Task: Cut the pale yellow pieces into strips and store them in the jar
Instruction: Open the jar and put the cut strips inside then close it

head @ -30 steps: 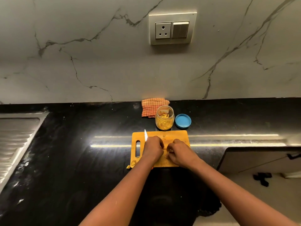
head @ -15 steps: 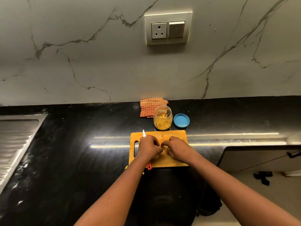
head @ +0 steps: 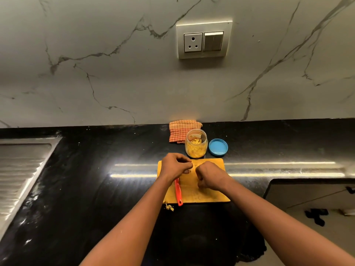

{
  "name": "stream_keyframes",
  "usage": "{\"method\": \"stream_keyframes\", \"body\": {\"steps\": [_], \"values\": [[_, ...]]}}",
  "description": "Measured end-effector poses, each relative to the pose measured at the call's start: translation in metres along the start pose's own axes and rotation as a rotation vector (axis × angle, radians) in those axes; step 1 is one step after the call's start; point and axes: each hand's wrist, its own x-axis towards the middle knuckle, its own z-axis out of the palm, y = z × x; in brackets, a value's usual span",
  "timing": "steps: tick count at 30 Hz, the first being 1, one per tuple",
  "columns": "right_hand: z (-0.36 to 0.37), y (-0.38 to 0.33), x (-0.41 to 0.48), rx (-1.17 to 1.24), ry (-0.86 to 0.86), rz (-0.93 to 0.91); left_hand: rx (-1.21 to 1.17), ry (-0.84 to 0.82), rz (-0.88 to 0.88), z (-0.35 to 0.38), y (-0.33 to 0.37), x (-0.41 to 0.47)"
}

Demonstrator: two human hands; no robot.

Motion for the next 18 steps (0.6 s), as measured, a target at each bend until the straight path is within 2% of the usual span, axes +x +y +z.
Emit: {"method": "stream_keyframes", "body": {"steps": [7, 11, 15, 18], "values": [[-0.003, 0.003, 0.002, 0.085, 0.024, 0.11, -0.11, 0.069, 0.106, -0.01, 0.036, 0.025], [-0.008, 0.009, 0.0, 0.229, 0.053, 0.17, -0.105, 0.082, 0.114, -0.013, 0.056, 0.041], [-0.04, 0.019, -0.005, 0.521, 0.184, 0.201, -0.047, 0.092, 0.089, -0.013, 0.063, 0.056], [-0.073, 0.024, -0.003, 0.659, 0.371, 0.198, -0.02, 0.087, 0.083, -0.013, 0.065, 0.06]]}}
